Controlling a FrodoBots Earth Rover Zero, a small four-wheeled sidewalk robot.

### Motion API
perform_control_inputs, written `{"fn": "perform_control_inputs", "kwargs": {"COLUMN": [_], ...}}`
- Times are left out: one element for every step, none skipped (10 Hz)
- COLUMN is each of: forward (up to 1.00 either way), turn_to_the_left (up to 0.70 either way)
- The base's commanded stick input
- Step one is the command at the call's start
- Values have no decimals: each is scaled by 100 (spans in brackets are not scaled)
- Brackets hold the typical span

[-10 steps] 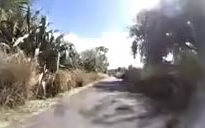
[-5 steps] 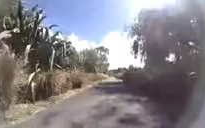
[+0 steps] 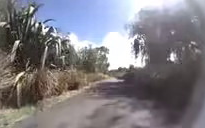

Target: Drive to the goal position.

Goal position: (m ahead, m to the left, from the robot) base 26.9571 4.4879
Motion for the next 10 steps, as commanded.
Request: {"fn": "perform_control_inputs", "kwargs": {"forward": [85, 85, 85, 85, 85, 85, 85, 85, 85, 85], "turn_to_the_left": [0, 0, 0, 0, 0, -34, -34, -34, 0, 0]}}
